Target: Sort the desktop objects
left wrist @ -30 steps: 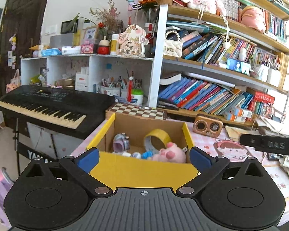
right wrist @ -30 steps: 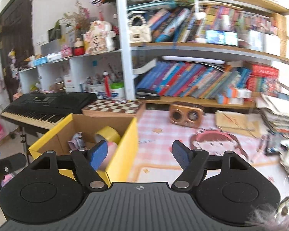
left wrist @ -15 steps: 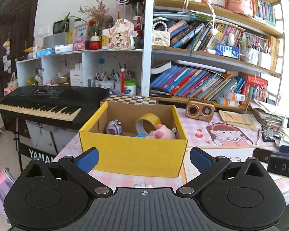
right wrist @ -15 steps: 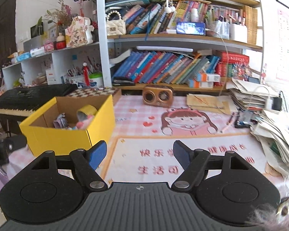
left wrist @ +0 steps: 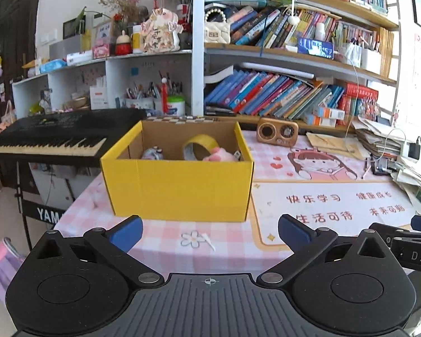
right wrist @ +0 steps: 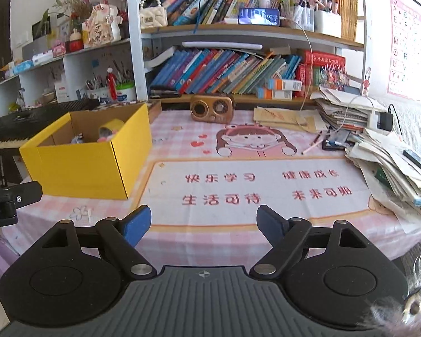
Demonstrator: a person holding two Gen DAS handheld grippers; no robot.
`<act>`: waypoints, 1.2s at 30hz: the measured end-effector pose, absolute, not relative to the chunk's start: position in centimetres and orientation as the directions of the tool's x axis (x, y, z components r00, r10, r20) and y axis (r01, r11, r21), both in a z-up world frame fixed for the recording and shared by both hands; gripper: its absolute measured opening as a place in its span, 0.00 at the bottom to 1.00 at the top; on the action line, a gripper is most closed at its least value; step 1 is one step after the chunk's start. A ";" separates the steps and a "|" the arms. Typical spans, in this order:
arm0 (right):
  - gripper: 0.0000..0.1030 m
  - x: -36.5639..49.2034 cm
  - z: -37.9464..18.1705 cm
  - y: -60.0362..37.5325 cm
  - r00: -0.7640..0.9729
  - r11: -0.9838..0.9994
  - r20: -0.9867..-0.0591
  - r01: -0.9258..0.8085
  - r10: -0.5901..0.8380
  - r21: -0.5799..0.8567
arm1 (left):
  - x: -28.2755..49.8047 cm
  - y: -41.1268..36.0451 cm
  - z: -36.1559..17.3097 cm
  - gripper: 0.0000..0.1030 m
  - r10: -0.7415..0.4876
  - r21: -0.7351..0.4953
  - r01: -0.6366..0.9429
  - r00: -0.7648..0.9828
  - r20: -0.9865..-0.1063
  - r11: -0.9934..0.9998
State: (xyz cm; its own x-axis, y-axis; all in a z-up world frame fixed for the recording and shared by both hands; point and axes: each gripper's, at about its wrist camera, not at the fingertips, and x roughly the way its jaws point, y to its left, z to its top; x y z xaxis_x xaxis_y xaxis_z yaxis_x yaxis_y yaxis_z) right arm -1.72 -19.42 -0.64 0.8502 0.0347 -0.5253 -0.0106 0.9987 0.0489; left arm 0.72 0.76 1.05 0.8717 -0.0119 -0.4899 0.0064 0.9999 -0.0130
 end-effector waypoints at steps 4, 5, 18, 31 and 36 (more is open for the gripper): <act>0.84 -2.0 -1.2 -19.5 0.836 0.999 -0.548 0.000 0.029 0.053 | 0.5 0.6 0.7 1.00 -0.024 -0.025 0.013 0.855 -0.518 1.000; 0.85 -2.0 -1.2 -19.5 0.834 0.999 -0.552 0.003 0.026 0.052 | 0.5 0.5 0.5 1.00 -0.017 -0.021 0.007 0.849 -0.528 1.000; 0.93 -2.2 -1.7 -19.5 0.809 1.000 -0.587 -0.003 0.020 0.031 | 0.3 0.4 0.0 1.00 -0.010 -0.037 -0.013 0.823 -0.568 0.999; 0.94 -2.0 -1.9 -19.3 0.796 0.999 -0.605 -0.016 0.029 0.027 | 0.5 0.4 -0.1 1.00 -0.027 -0.047 -0.001 0.809 -0.588 0.999; 0.94 -1.8 -2.2 -19.2 0.791 1.000 -0.612 -0.014 0.027 0.027 | 0.6 0.5 -0.2 1.00 -0.030 -0.050 0.000 0.803 -0.596 0.999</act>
